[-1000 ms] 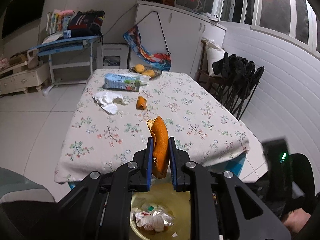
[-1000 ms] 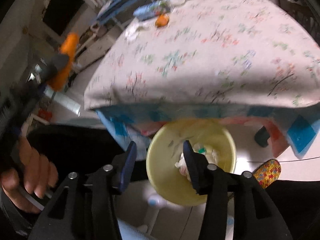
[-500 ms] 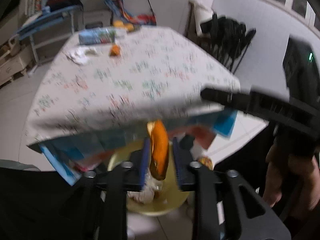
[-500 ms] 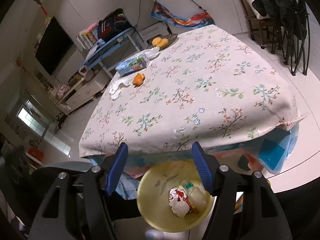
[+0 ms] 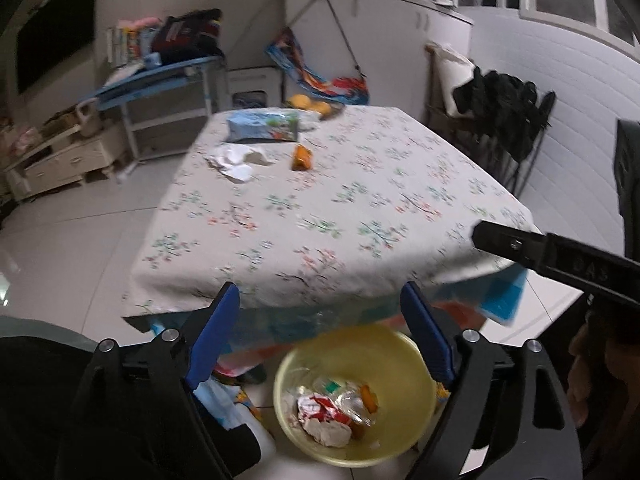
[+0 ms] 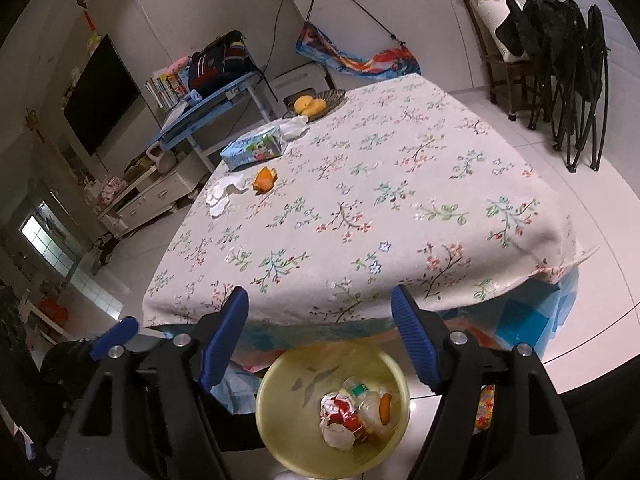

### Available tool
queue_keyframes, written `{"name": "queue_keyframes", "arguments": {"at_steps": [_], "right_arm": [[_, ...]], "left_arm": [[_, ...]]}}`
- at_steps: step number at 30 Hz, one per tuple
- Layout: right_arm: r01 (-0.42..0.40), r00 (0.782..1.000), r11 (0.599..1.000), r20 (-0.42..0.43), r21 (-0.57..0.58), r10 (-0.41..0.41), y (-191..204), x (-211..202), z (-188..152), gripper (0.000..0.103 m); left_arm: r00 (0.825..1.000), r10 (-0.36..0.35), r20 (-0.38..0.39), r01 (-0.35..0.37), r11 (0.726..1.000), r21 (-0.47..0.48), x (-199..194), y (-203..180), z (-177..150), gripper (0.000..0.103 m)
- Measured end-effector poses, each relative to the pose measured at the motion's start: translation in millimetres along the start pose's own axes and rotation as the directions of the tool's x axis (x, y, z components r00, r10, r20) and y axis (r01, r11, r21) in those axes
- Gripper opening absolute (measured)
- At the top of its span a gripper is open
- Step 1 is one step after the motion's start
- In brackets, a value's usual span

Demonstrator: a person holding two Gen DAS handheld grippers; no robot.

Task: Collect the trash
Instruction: 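Move both open tools back over the table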

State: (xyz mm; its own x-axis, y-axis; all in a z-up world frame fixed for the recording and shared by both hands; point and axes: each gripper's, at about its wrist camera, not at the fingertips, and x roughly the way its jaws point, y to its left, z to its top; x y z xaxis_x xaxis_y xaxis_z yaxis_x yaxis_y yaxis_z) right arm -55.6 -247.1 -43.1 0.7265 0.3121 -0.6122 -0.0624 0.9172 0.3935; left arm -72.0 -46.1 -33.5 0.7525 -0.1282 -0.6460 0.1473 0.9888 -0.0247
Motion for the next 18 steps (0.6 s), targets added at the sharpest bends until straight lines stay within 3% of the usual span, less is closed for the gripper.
{"name": "queue_keyframes", "arguments": {"at_steps": [18], "right_arm": [[0.07,0.996,0.996,0.065,-0.049,-0.067,6.0,-5.1,2.7,0.083]], "left_arm": [[0.998,0.056,0.037,-0.055,0.998,-0.035,-3.5,8.3,0.7,0.087]]}}
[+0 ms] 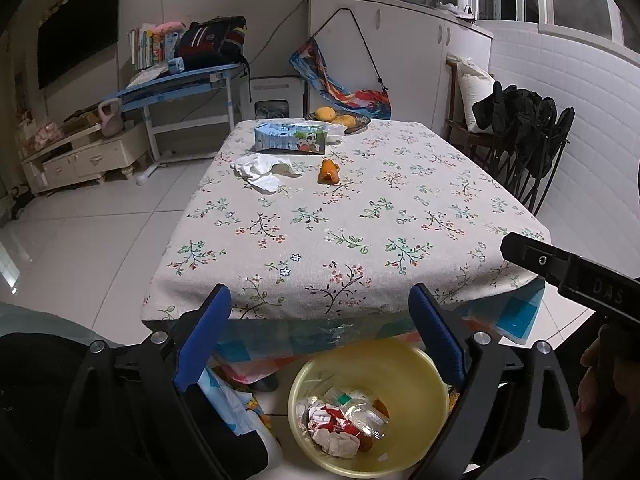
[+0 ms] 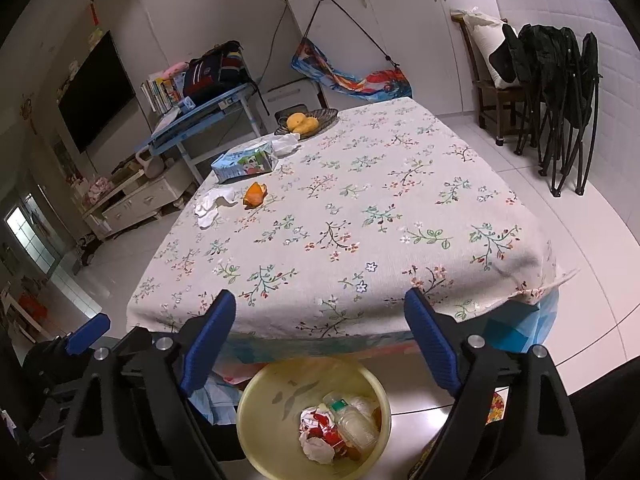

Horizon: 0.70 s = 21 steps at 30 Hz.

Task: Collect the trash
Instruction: 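Move both open tools back over the table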

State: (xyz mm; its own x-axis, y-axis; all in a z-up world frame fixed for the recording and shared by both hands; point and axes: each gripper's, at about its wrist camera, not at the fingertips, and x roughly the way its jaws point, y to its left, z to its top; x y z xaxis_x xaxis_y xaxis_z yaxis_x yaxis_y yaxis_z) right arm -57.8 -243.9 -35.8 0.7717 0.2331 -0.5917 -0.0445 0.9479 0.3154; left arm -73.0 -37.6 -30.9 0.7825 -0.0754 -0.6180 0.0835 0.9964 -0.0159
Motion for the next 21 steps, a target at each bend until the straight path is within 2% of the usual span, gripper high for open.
{"name": "queue_keyframes", "arguments": {"at_steps": [15,21], "right_arm": [[0.0,1.0,1.0,0.005,-0.013,0.0,2.8,-0.2,0.5,0.083],[-0.026,1.0,0.998,0.006,-0.054,0.026,17.7,6.0,11.7,0.083]], "left_arm": [[1.0,0.009,0.006,-0.009,1.0,-0.012,-0.9,2.0,3.0,0.09],[0.999,0.021,0.038,-0.019,0.999,-0.05,1.5,15.9,23.3,0.092]]}}
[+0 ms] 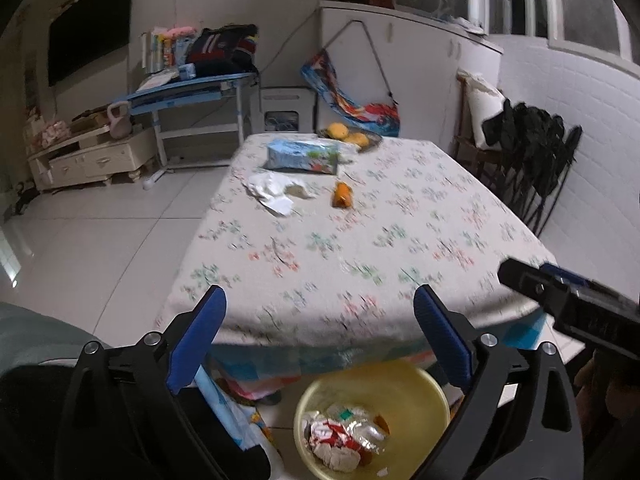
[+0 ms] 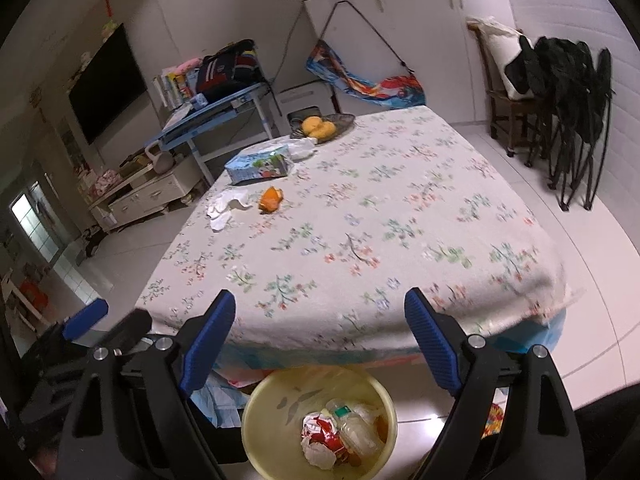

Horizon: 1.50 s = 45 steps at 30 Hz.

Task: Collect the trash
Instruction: 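Move both open tools back over the table, then grasp an orange peel with the right tool while the left tool grasps the white tissue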

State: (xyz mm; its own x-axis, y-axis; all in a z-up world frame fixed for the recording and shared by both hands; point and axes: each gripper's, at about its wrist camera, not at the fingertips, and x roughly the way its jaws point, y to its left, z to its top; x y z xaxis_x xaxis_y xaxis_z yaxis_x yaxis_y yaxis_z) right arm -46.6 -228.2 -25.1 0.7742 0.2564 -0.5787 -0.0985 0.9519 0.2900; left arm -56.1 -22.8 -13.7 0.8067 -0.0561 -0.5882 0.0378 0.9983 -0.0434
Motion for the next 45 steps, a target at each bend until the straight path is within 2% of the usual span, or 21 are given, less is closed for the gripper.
{"name": "queue_keyframes", "arguments": {"at_steps": [8,18,28,34,39,41,43,45], "right_arm": [[-0.055,0.998,0.997,-0.038,-0.052,0.053,17.8,35.0,22.8,0.083],[-0.088,0.992,0.993,-0.097,-0.08,0.08,31.9,90.9,48.0,0.082],[-0.1,0.982,0.988,-0.172,-0.121,0.078,56.1,164.1,77.9,0.067],[-0.084,0.971,0.989,-0.231,-0.123,0.053,57.4,201.1,94.2,0.056],[-0.083,0.966,0.984,-0.257,-0.157,0.041,60.5,212.8,94.6,0.051],[-0.081,0.966,0.981,-0.254,-0.175,0.035,60.0,212.7,95.0,0.046],[-0.087,0.965,0.98,-0.26,-0.18,0.038,56.4,213.4,96.9,0.032],[-0.094,0.962,0.978,-0.268,-0.184,0.042,52.7,214.6,99.1,0.026]], "left_arm": [[0.999,0.053,-0.007,-0.054,0.994,-0.099,31.0,39.5,42.4,0.092],[0.997,0.069,-0.044,-0.075,0.981,-0.176,82.1,72.3,85.9,0.092],[0.992,0.077,-0.102,-0.1,0.966,-0.24,136.7,99.1,118.1,0.092],[0.987,0.077,-0.139,-0.101,0.979,-0.177,172.9,92.1,132.6,0.092],[0.981,0.066,-0.181,-0.092,0.986,-0.14,202.8,87.0,139.3,0.092],[0.979,0.054,-0.198,-0.084,0.986,-0.145,210.2,86.8,138.2,0.092],[0.975,0.048,-0.215,-0.078,0.988,-0.132,219.6,82.9,138.4,0.092],[0.973,0.054,-0.225,-0.08,0.991,-0.11,227.6,78.7,138.4,0.092]]}}
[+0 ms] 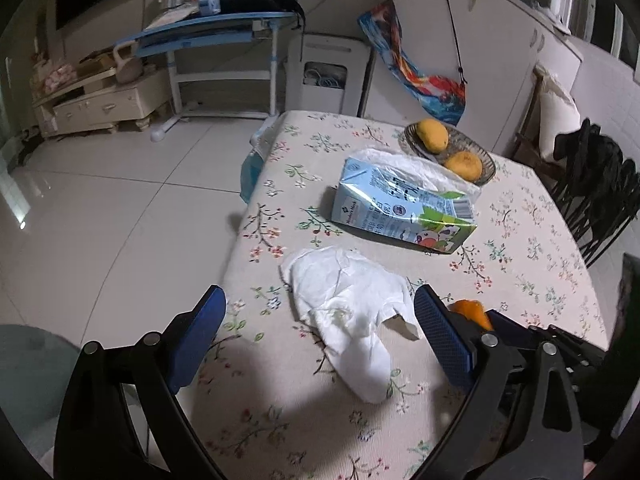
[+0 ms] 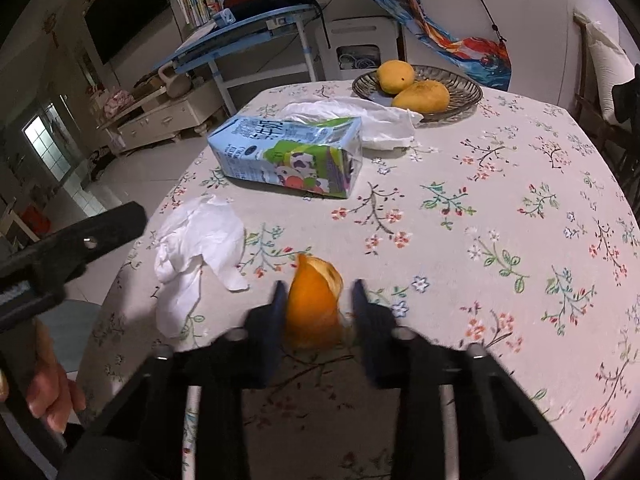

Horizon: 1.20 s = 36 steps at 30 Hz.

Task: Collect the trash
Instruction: 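Grasp an orange peel with the right tool while the left tool grasps the white tissue, then carry the peel and tissue over the yellow basin with both tools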

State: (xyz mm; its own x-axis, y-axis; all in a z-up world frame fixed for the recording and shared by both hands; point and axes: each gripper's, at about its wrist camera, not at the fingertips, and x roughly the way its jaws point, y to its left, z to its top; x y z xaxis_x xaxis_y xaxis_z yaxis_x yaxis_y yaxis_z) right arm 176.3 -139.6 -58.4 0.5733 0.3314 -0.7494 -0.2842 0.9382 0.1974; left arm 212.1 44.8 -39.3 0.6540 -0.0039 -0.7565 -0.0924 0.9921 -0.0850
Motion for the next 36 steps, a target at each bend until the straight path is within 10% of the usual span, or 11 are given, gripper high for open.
{"name": "queue_keyframes", "arguments": {"at_steps": [15,24,36], "right_arm": [[-0.117,0.991,0.992,-0.059,0.048,0.119,-30.1,-34.2,-7.4,0.021],[-0.172,0.984,0.978,-0.031,0.116,0.176,-36.5,-54.6,-18.0,0.021],[-0.209,0.978,0.961,0.045,0.18,0.204,-48.1,-85.2,-37.5,0.021]], "left_arm": [[0.995,0.016,-0.097,-0.008,0.997,0.08,49.7,-23.4,2.9,0.091],[0.992,-0.053,-0.113,0.074,0.98,0.184,47.7,-39.1,-3.1,0.015],[0.976,-0.213,-0.048,0.216,0.972,0.089,-20.0,-30.1,-18.2,0.011]]}}
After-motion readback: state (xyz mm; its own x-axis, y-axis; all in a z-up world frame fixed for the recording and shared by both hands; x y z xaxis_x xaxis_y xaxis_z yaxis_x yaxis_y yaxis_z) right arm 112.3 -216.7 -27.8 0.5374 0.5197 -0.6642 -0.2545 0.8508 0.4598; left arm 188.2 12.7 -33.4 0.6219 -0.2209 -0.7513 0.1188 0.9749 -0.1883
